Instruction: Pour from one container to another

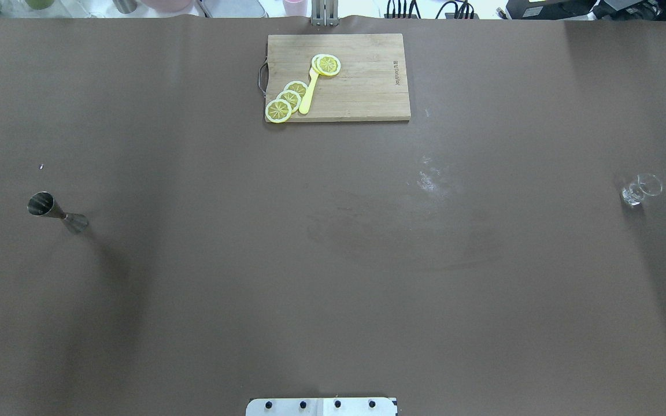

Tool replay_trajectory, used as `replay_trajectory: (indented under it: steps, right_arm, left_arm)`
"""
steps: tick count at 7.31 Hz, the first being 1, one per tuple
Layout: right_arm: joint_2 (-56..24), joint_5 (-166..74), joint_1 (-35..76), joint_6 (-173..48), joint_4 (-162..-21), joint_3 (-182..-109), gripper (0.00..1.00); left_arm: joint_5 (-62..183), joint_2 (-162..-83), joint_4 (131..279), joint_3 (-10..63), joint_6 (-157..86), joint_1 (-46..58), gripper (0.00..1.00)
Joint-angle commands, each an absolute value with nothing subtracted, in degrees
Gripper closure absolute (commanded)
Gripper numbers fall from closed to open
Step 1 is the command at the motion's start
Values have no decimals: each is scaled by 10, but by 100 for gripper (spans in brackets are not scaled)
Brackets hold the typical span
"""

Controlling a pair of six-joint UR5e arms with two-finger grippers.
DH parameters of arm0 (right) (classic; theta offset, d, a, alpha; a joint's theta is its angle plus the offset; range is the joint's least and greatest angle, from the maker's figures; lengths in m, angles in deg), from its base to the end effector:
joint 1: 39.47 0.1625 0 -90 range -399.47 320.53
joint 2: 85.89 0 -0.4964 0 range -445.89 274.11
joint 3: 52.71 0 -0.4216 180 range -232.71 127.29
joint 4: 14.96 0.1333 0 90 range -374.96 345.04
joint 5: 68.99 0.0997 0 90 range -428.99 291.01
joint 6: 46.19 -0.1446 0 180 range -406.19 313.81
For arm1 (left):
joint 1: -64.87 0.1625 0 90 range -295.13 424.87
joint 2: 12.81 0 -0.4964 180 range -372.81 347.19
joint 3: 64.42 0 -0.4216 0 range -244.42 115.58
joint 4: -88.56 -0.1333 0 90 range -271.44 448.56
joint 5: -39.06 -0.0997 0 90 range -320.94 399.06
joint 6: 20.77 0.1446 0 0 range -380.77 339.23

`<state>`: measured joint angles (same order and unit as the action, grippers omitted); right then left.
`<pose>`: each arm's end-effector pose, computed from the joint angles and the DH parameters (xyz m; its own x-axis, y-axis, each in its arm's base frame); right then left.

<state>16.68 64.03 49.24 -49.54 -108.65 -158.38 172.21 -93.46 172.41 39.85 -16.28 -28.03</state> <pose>0.0254 -0.4122 0.7309 0.7312 0.0490 0.6804 -0.0202 0.9985 -0.0501 -0.0565 -0.4345 0.7238 0.7296 0.0268 -0.6833 -0.0066 0.9995 0.0321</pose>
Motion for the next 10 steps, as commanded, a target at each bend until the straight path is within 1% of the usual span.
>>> replay_trajectory:
  steps: [1, 10]
  right_arm:
    - [167, 641, 492, -496, -1086, -1584, 0]
    - [167, 641, 493, -496, -1086, -1585, 0]
  left_arm:
    - [1722, -935, 1725, 399, -163, -280, 2]
    - [1743, -955, 1725, 393, -169, -280, 3]
